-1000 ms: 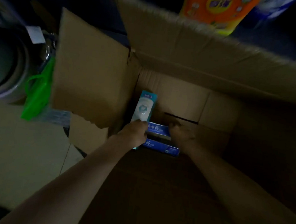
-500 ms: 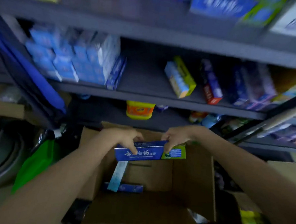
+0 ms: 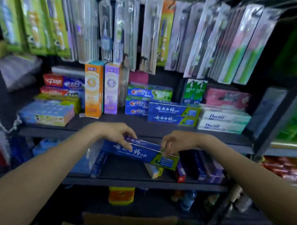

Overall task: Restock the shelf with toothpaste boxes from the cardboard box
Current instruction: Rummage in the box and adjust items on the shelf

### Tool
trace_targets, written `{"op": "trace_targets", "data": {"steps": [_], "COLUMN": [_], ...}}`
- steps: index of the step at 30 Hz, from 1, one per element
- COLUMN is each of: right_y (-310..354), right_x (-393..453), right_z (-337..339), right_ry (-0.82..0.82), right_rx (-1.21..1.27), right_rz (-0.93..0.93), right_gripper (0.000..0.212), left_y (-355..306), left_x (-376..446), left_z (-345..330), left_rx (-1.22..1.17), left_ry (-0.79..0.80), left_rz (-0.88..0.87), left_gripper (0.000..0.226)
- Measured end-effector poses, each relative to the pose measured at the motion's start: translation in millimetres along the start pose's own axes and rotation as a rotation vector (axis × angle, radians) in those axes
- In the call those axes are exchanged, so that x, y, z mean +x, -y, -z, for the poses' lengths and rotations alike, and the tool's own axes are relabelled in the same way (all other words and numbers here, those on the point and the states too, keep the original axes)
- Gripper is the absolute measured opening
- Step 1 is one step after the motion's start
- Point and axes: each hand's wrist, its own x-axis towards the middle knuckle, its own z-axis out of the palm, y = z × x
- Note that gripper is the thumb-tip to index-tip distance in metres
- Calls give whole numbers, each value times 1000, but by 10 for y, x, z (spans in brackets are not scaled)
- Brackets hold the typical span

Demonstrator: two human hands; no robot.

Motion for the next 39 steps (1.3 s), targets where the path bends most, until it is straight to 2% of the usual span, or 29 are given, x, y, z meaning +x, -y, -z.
{"op": "trace_targets", "data": {"steps": [2, 4, 6, 8, 10, 13, 16, 19, 22, 24, 26, 27, 28, 30, 32, 34, 37, 39], "right_y": [-45, -105, -189, -268, -316, -388, -548, -709, -867, -961, -1011, -1024, -1044, -1102, -1124, -1131, -1184, -1215], "right_x": [-58, -97, -82, -22, 16, -3, 9, 60, 88, 63, 25, 2, -11, -28, -73, -112, -107, -69], "right_z": [212, 367, 448, 496, 546, 561, 459, 433, 517, 546, 580, 608, 645, 718, 782, 816, 813, 795], "right_ry": [15, 24, -76, -228, -387, -610, -717, -603, -414, -397, -423, -441, -452, -478, -504, -523, -544, -542], "right_rx": [80, 158, 210, 216, -4, -421, -584, -475, -240, -148, 76, 212, 332, 520, 661, 773, 973, 1061], "right_rz": [-24, -117, -138, -120, -70, 18, 50, 20, -26, -33, 1, 28, 58, 97, 92, 34, -101, -172], "right_gripper": [24, 43, 47, 42, 37, 43, 53, 63, 74, 79, 85, 84, 78, 54, 36, 27, 25, 30], "left_y": [-122, -233, -333, -392, -381, -312, -295, -284, -188, -155, -141, -151, -178, -261, -310, -305, -190, -151], "left_x": [58, 120, 191, 283, 401, 555, 686, 801, 904, 940, 950, 949, 932, 879, 860, 831, 795, 803], "left_z": [144, 227, 259, 249, 214, 185, 167, 140, 53, -22, -46, -29, -1, 96, 199, 282, 341, 303], "left_rx": [14, 172, 465, 638, 673, 568, 541, 634, 848, 833, 688, 518, 282, -137, -486, -763, -1041, -1157], "left_ry": [-110, -281, -498, -635, -691, -685, -620, -676, -769, -859, -843, -769, -641, -416, -252, -100, -83, -155], "left_rz": [-42, -108, -174, -170, -101, 23, 49, 5, -76, -71, -74, -80, -67, -15, 1, 28, 21, 19], "left_gripper": [44, 42, 42, 44, 45, 57, 68, 65, 81, 88, 76, 65, 57, 56, 53, 53, 79, 69]}}
